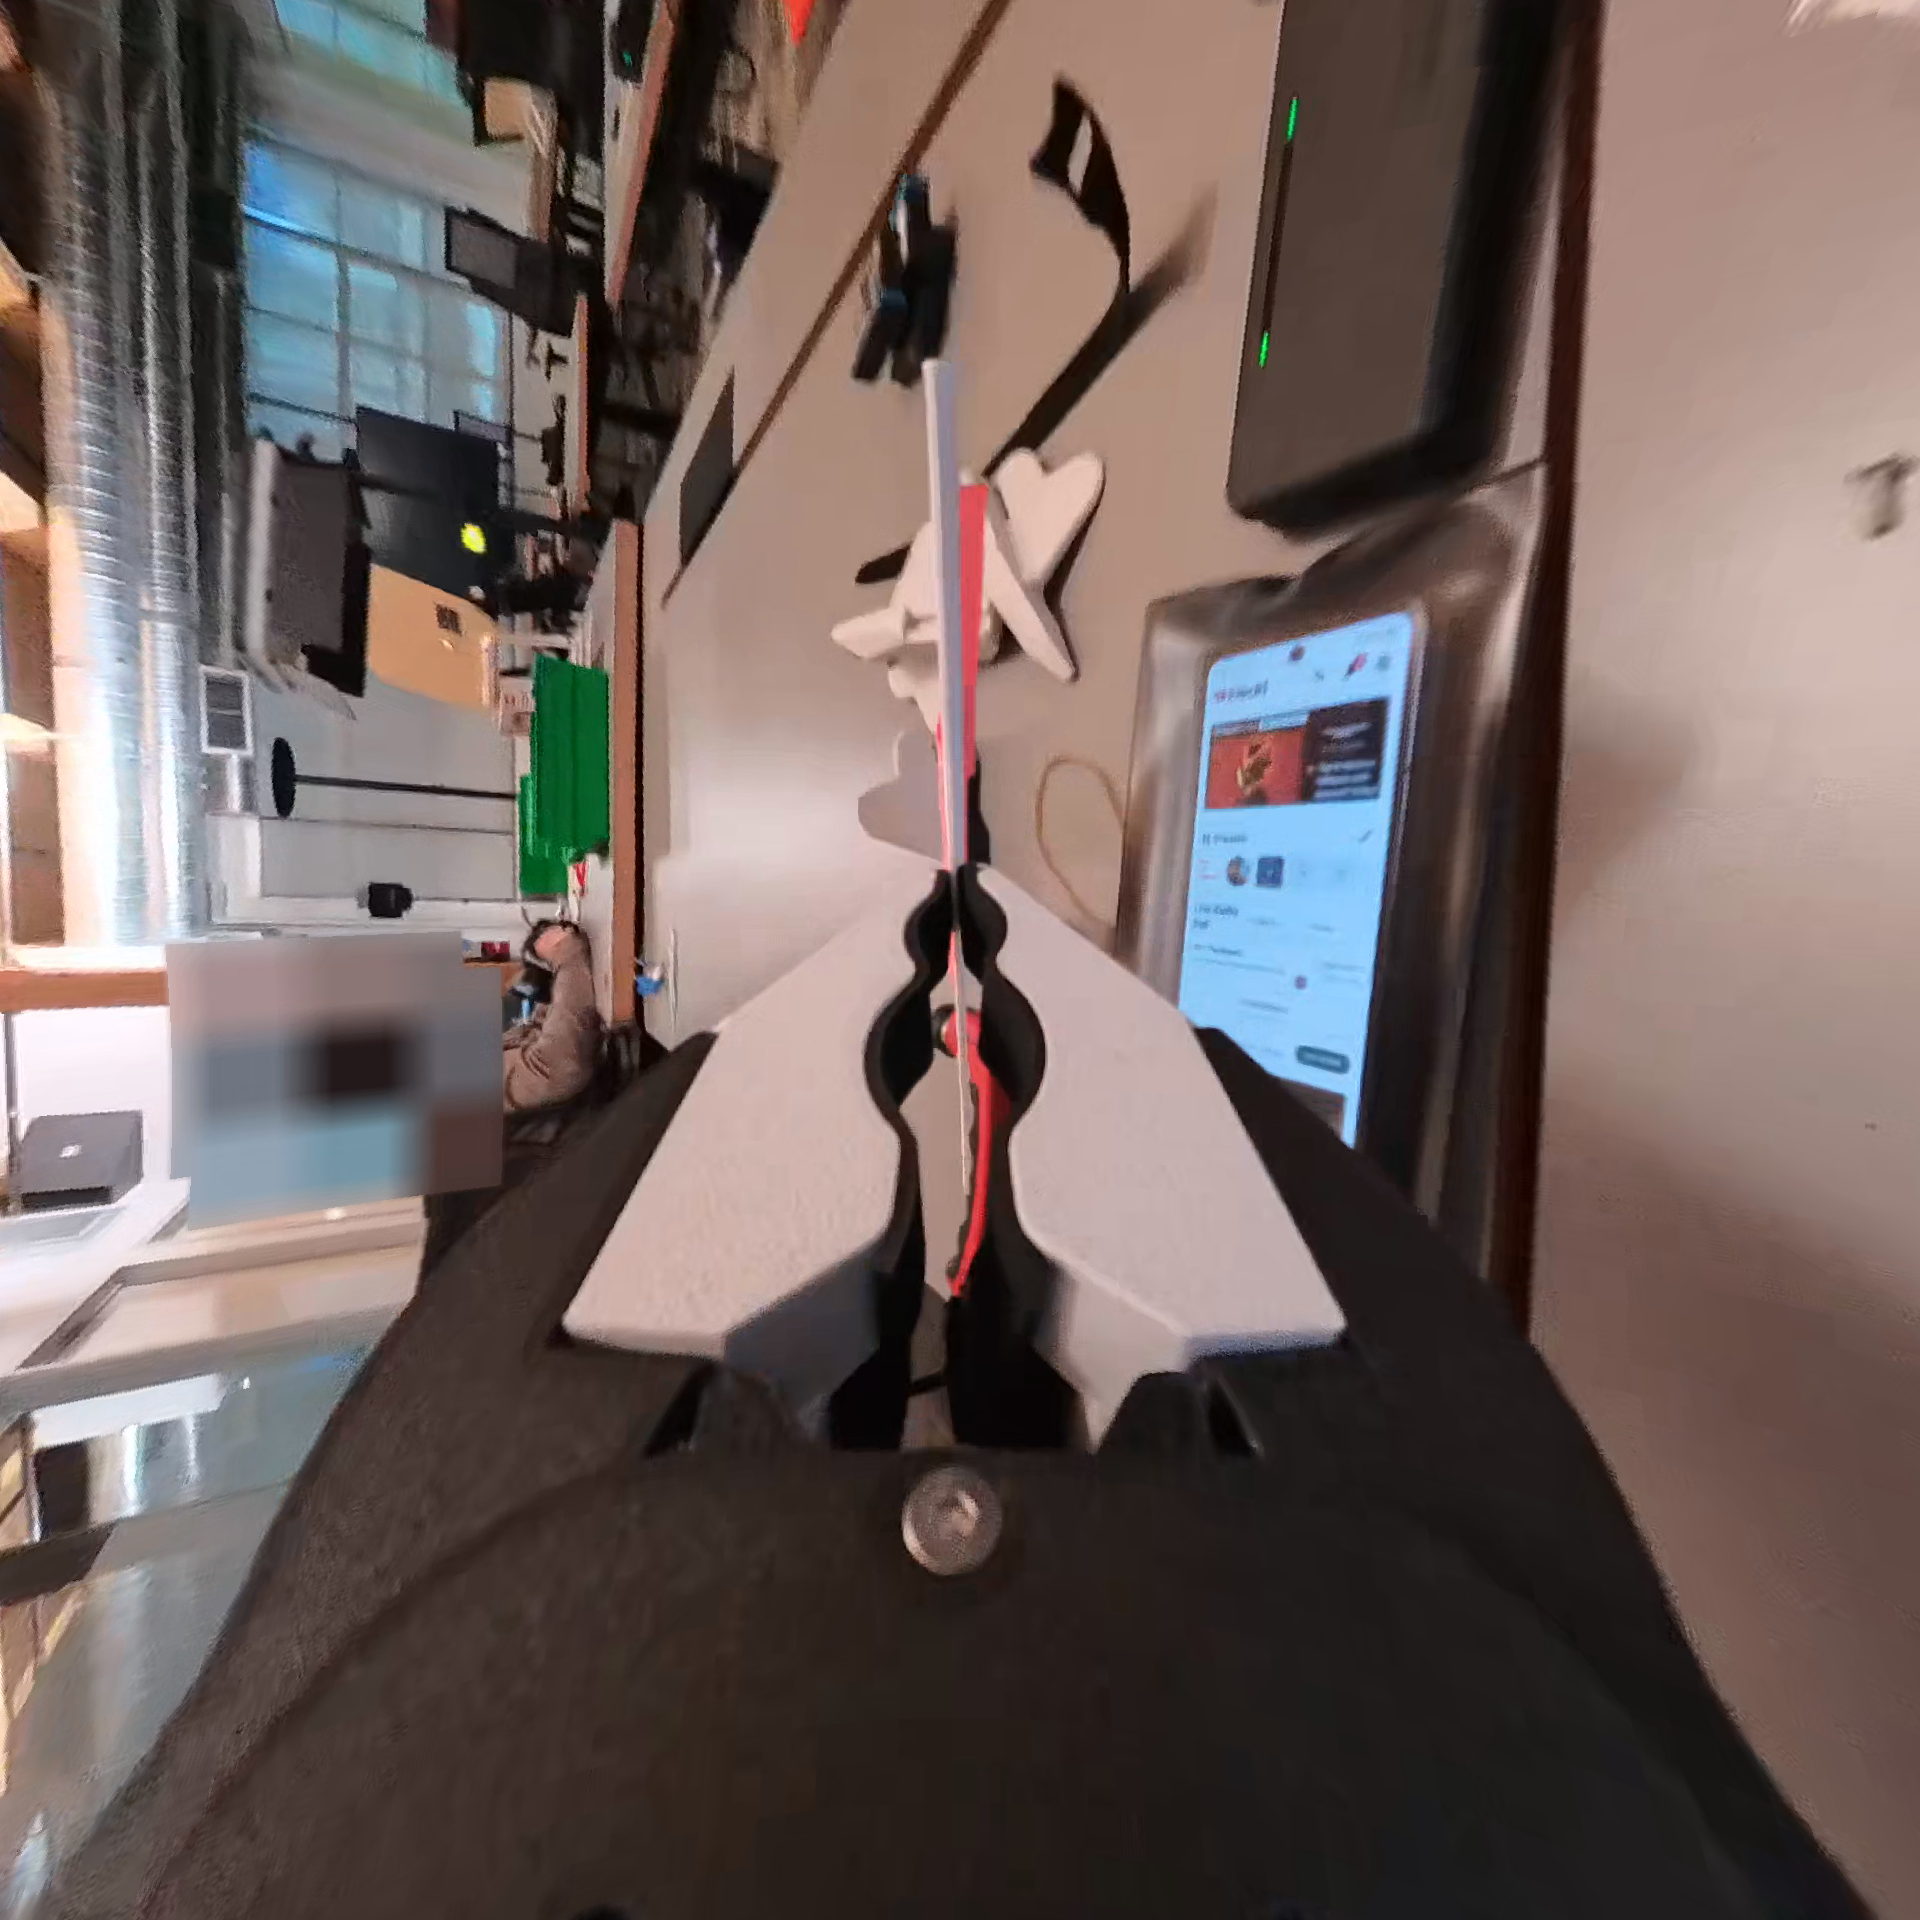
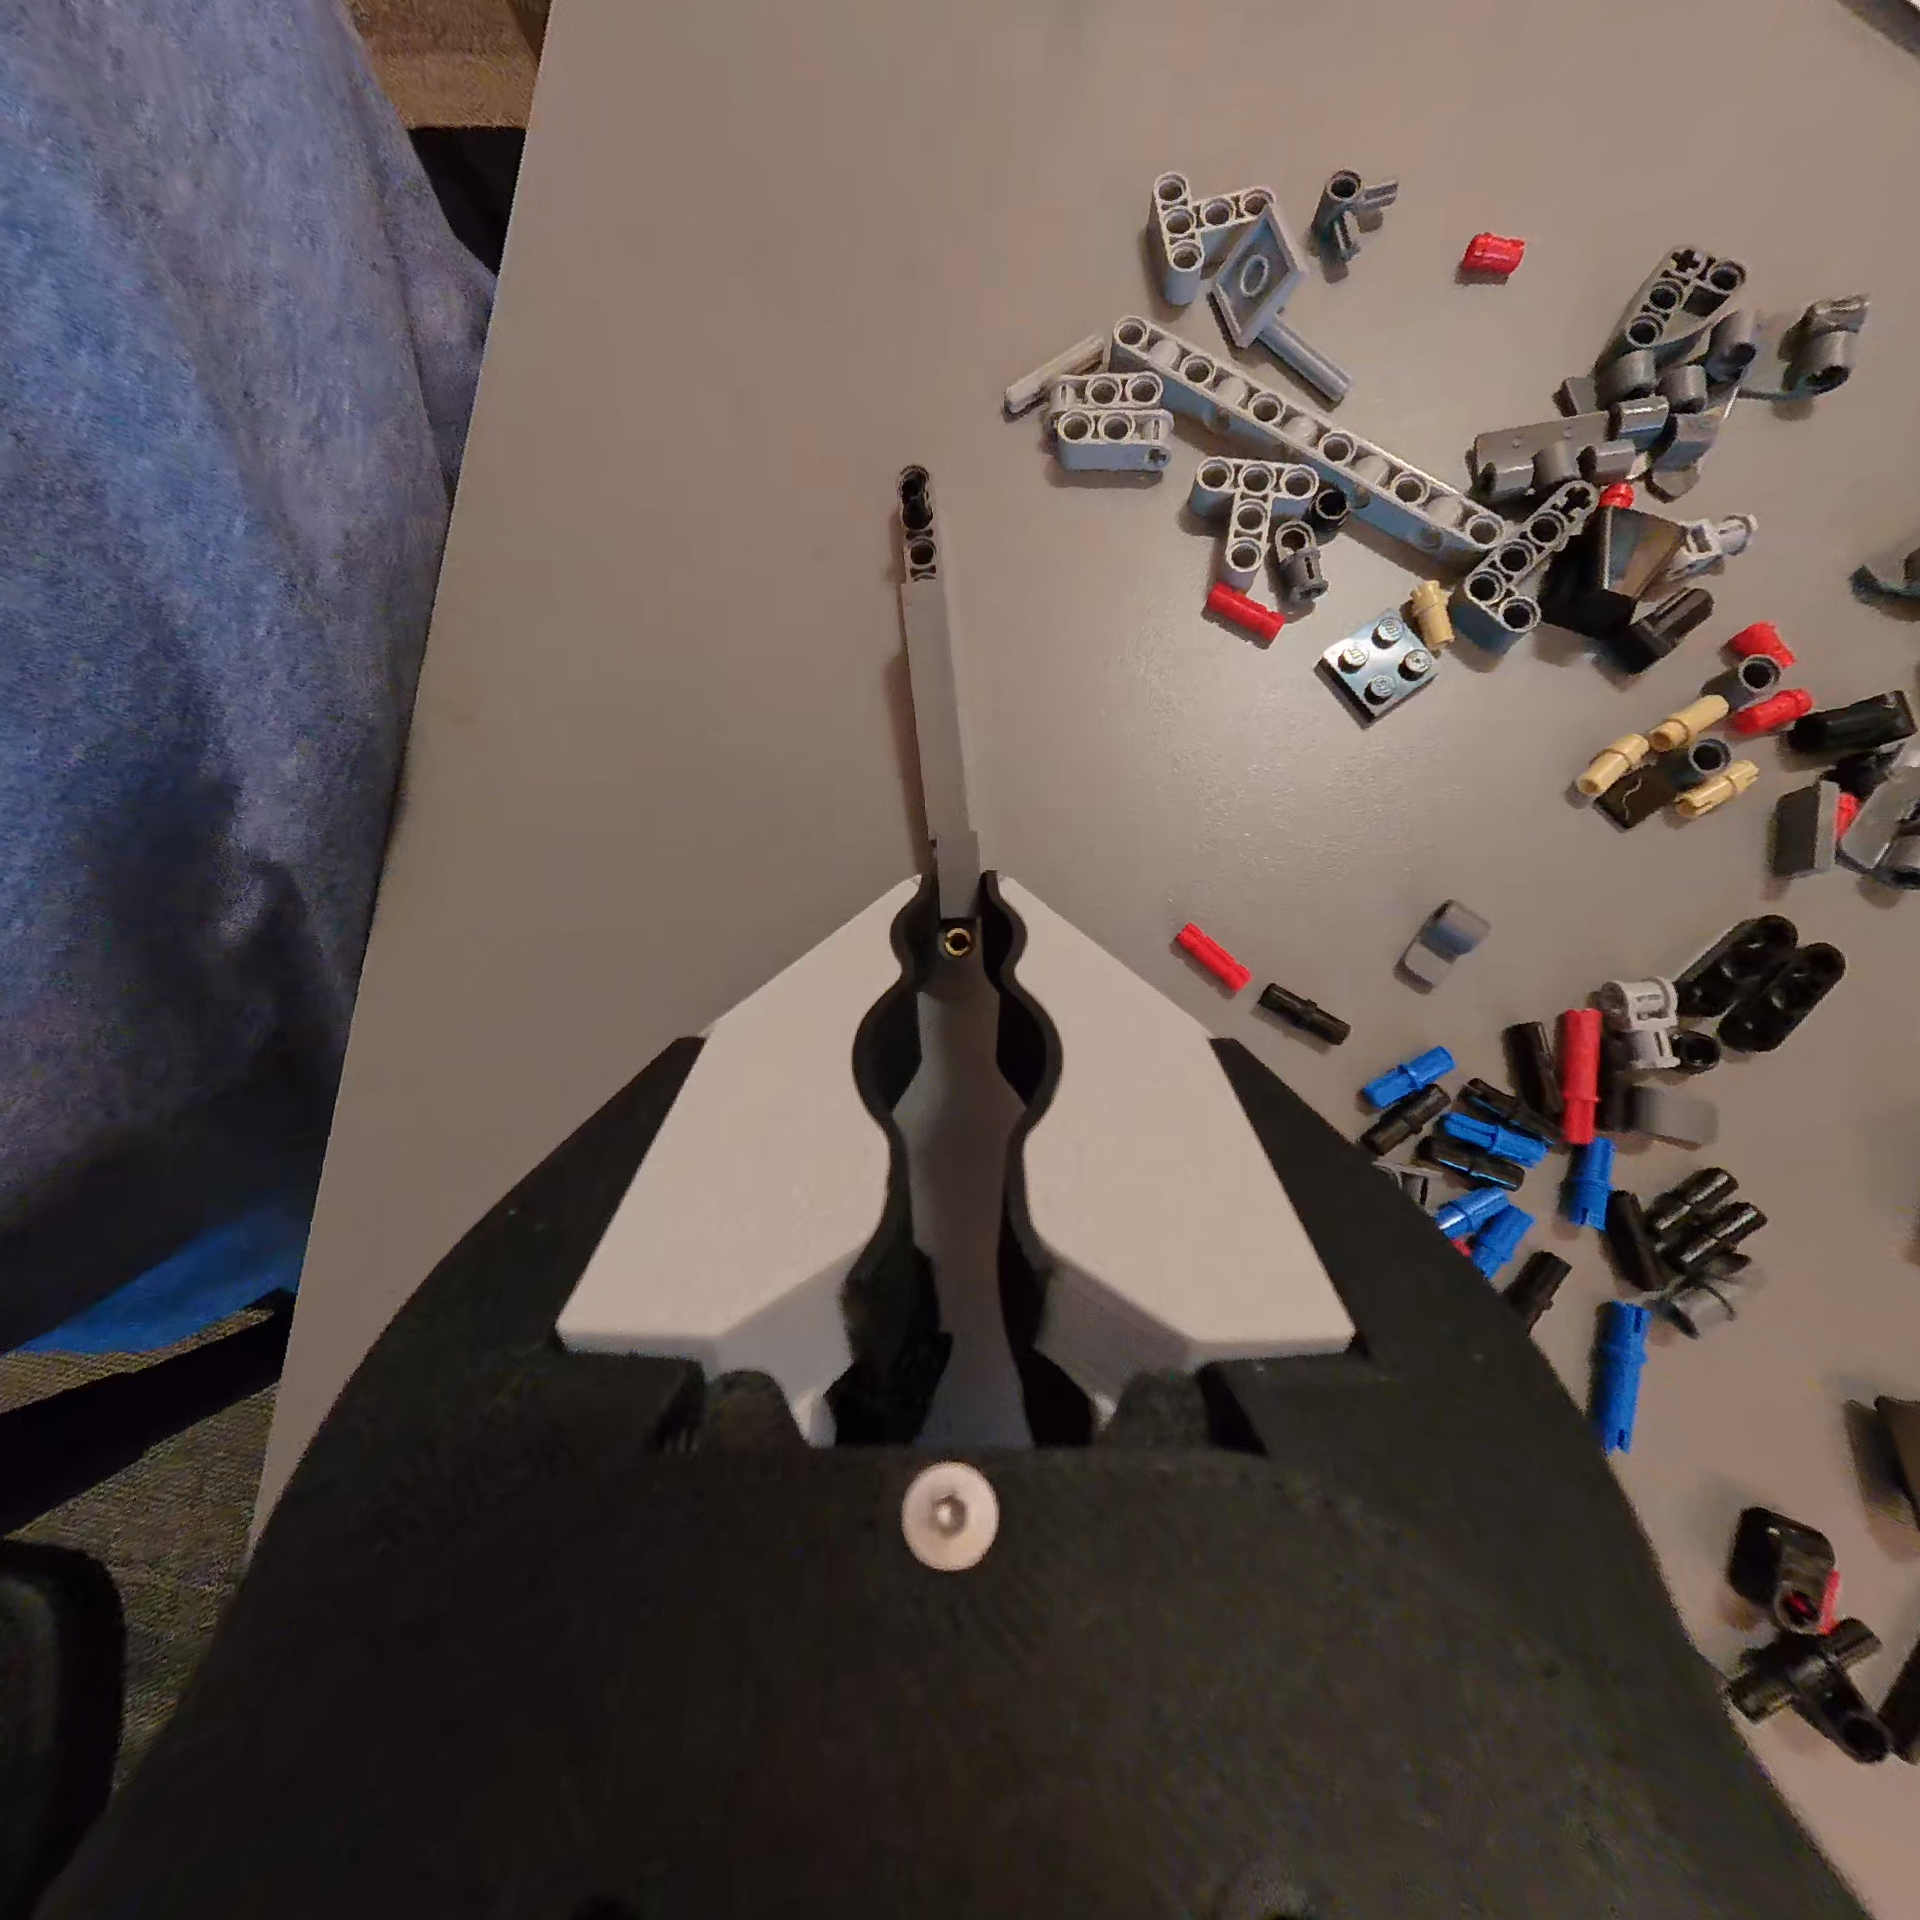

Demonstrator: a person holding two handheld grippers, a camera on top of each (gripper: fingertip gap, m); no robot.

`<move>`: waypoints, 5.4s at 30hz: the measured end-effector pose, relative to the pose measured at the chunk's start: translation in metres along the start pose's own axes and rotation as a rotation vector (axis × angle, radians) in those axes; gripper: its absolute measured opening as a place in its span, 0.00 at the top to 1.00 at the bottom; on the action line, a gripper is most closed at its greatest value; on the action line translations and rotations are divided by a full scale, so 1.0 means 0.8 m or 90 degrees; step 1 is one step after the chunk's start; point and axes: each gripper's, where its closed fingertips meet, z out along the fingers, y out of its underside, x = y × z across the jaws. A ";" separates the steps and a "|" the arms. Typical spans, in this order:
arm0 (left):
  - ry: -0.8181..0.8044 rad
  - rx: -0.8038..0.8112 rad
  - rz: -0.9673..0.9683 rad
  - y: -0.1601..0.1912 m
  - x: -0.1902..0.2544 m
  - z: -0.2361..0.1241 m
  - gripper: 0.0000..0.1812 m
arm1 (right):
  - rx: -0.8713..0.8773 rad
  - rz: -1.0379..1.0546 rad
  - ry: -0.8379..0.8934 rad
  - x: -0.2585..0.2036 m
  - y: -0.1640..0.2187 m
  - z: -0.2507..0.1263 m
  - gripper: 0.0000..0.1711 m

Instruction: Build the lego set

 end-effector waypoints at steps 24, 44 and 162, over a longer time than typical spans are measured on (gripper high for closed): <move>0.211 0.149 -0.180 -0.042 0.045 -0.064 0.76 | -0.014 0.002 0.014 0.000 0.003 0.003 0.97; 0.643 0.712 0.277 -0.287 0.433 -0.687 0.81 | -0.006 -0.022 0.036 -0.003 0.005 0.001 0.97; 0.741 0.754 0.416 -0.296 0.599 -0.739 1.00 | 0.006 0.001 0.070 -0.005 -0.004 -0.004 1.00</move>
